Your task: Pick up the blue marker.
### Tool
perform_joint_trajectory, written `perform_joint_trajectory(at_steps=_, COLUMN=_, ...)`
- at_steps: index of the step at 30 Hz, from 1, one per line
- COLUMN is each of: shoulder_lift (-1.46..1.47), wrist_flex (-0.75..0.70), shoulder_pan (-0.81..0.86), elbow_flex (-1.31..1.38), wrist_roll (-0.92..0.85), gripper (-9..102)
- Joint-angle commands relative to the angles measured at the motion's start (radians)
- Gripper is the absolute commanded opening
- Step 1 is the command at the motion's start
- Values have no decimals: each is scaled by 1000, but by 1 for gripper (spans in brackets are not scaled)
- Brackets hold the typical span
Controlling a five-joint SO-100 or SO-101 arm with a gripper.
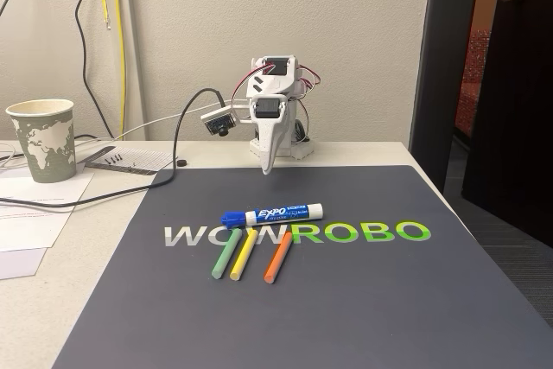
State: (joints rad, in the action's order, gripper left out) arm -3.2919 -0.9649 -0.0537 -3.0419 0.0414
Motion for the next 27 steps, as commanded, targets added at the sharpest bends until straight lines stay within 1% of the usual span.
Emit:
perform_joint_trajectory(at_steps=1, shoulder_lift=-58, wrist_flex=-2, shoulder_pan=-9, elbow_flex=0, wrist_roll=2, gripper=0)
perform_joint_trajectory(at_steps=27, shoulder_lift=-58, wrist_flex=-2, shoulder_pan=-9, elbow_flex=-2, wrist_roll=15, gripper=0)
